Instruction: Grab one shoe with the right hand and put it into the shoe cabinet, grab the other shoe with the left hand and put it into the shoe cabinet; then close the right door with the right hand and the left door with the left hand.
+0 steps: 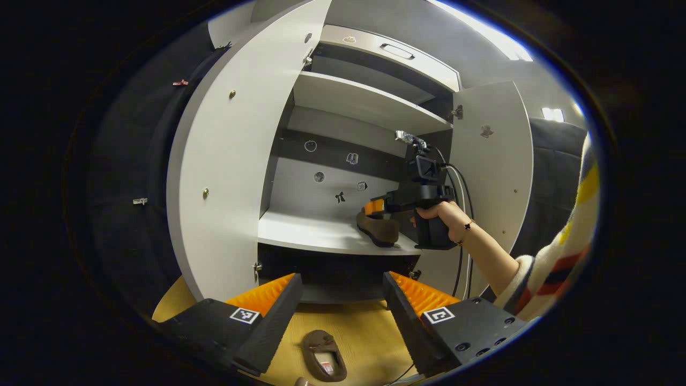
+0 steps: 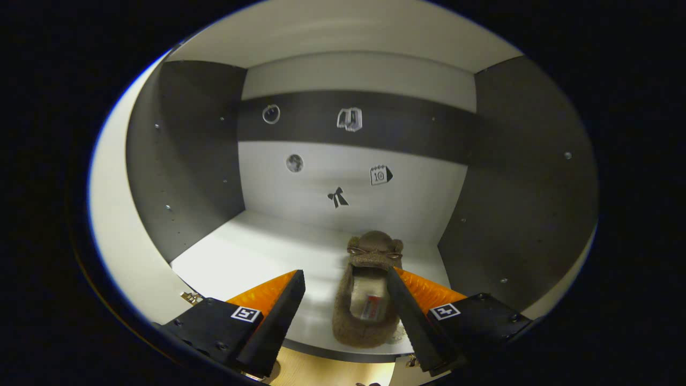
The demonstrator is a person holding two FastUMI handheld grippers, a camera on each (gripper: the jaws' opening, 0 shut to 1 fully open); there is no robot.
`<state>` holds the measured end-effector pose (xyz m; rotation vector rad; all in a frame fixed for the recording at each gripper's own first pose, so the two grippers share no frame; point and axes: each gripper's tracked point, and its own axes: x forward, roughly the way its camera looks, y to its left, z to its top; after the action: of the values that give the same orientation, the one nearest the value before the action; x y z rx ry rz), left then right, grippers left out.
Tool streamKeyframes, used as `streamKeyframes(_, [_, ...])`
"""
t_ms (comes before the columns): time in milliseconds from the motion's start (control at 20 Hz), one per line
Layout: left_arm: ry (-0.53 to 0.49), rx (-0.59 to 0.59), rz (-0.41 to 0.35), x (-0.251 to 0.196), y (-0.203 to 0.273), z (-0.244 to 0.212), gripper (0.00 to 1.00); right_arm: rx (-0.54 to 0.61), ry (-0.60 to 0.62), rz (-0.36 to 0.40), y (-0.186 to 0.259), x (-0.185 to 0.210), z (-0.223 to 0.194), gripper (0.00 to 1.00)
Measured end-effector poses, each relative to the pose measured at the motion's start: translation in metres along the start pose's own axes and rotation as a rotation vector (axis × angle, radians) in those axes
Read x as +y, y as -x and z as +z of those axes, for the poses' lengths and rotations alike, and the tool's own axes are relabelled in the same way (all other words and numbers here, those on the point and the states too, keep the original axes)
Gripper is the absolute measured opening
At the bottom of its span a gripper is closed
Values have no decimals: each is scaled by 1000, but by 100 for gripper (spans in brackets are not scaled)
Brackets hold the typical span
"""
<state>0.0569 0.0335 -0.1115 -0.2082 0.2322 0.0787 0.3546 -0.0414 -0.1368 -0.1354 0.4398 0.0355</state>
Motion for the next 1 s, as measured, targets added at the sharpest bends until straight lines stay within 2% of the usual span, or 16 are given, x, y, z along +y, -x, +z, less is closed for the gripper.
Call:
streamKeyframes(150, [-21,11,-44,-6,17,-5,95,-124,7,8,60,11,14,98])
streamKeyframes(300, [-44,28,-98,-8,34,-18,95,-219,-30,36,126,29,11,98])
streamKeyframes(550, [-64,70,-164,-7,48,-51,95,-291,-22,-16,214,36,-21,98])
streamKeyframes(850, [-71,50,-148,-6,41,-93,95,-328,-37,-58,280,32,-60,98])
streamKeyframes(1000, [-120,114,-121,0,29,-139,95,-368,-33,-63,302,29,-63,98])
